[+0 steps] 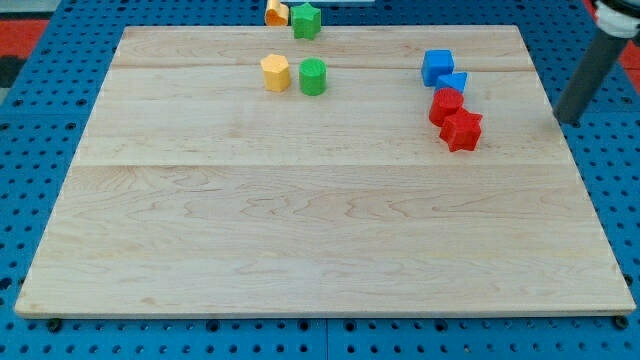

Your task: Adjust the blue blocks and red blocks to form a vertical line

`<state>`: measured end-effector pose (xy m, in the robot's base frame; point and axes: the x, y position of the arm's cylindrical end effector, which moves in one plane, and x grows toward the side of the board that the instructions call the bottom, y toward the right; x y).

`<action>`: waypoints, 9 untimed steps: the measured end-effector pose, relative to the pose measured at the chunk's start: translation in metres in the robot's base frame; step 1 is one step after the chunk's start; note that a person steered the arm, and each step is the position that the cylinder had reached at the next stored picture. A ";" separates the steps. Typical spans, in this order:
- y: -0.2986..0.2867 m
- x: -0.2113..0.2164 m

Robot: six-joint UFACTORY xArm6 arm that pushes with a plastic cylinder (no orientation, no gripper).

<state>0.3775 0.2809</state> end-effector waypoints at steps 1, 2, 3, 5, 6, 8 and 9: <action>-0.066 -0.001; -0.069 -0.016; -0.082 -0.026; -0.087 -0.028; -0.099 -0.033; -0.114 -0.039; -0.112 -0.039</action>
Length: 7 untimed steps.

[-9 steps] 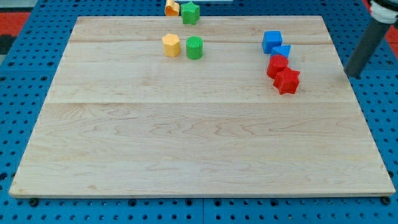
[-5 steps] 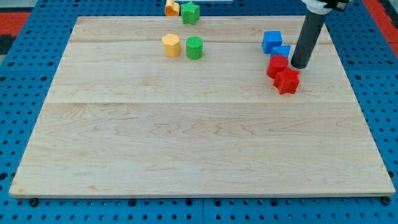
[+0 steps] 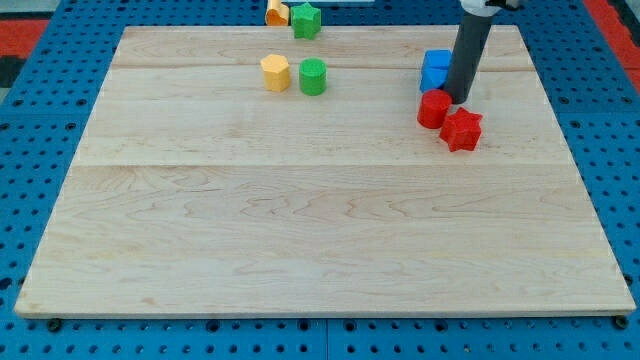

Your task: Adjust the blue blocks and red blocks to form a vertical line

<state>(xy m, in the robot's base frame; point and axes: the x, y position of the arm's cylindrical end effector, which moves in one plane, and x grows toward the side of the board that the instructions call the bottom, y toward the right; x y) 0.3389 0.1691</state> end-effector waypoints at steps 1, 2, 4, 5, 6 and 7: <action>0.055 0.006; 0.058 0.037; 0.027 0.064; 0.003 0.071; -0.007 0.085; -0.021 0.111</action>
